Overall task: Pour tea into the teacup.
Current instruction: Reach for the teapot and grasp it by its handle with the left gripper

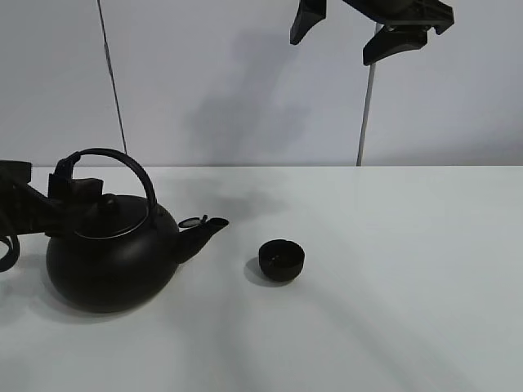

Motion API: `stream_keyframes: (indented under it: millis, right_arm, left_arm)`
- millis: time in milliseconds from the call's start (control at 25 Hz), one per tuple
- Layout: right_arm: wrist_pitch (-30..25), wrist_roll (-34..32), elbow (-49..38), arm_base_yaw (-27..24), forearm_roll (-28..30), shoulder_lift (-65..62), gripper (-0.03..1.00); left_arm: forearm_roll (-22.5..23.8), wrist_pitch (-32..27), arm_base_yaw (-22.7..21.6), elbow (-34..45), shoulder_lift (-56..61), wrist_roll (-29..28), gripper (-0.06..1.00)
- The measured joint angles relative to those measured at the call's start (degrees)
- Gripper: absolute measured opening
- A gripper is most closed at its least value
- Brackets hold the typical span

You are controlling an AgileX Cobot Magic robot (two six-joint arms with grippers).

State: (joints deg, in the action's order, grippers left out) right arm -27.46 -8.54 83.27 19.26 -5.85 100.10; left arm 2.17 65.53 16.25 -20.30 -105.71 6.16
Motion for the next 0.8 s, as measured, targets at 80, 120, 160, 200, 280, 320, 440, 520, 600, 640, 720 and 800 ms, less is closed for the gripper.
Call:
stream_keyframes:
  millis: [80, 120, 160, 200, 280, 320, 440, 520, 600, 640, 720, 800]
  right_arm:
    - [0.00, 0.00, 0.00, 0.00, 0.00, 0.00, 0.63]
    - [0.00, 0.00, 0.00, 0.00, 0.00, 0.00, 0.63]
    - [0.00, 0.00, 0.00, 0.00, 0.00, 0.00, 0.63]
    - [0.00, 0.00, 0.00, 0.00, 0.00, 0.00, 0.63]
    - [0.00, 0.00, 0.00, 0.00, 0.00, 0.00, 0.63]
    - [0.00, 0.00, 0.00, 0.00, 0.00, 0.00, 0.63]
    - [0.00, 0.00, 0.00, 0.00, 0.00, 0.00, 0.63]
    - [0.00, 0.00, 0.00, 0.00, 0.00, 0.00, 0.63]
    - [0.04, 0.00, 0.00, 0.00, 0.00, 0.00, 0.63]
    - [0.04, 0.00, 0.00, 0.00, 0.00, 0.00, 0.63]
    - [0.04, 0.00, 0.00, 0.00, 0.00, 0.00, 0.63]
    - [0.11, 0.00, 0.00, 0.00, 0.00, 0.00, 0.63]
  left_arm:
    - [0.00, 0.00, 0.00, -0.92, -0.82, 0.00, 0.63]
    - [0.00, 0.00, 0.00, -1.33, -1.05, 0.00, 0.63]
    - [0.00, 0.00, 0.00, -1.73, -1.23, 0.00, 0.63]
    - [0.00, 0.06, 0.00, -2.04, -1.45, 0.02, 0.63]
    - [0.00, 0.06, 0.00, -2.61, -1.68, 0.02, 0.63]
    - [0.00, 0.17, 0.00, -2.82, -1.80, 0.02, 0.63]
    - [0.00, 0.31, 0.00, -3.37, -3.26, 0.02, 0.60]
    - [0.00, 0.25, 0.00, -3.54, -4.09, 0.02, 0.54]
    - [0.06, 0.30, 0.00, -3.66, -4.16, 0.15, 0.44]
    - [0.10, 0.30, 0.00, -3.66, -4.16, 0.57, 0.39]
    - [0.61, 0.30, 0.00, -3.66, -4.16, 1.75, 0.27]
    - [1.91, 0.26, 0.07, -3.66, -4.21, 2.15, 0.14]
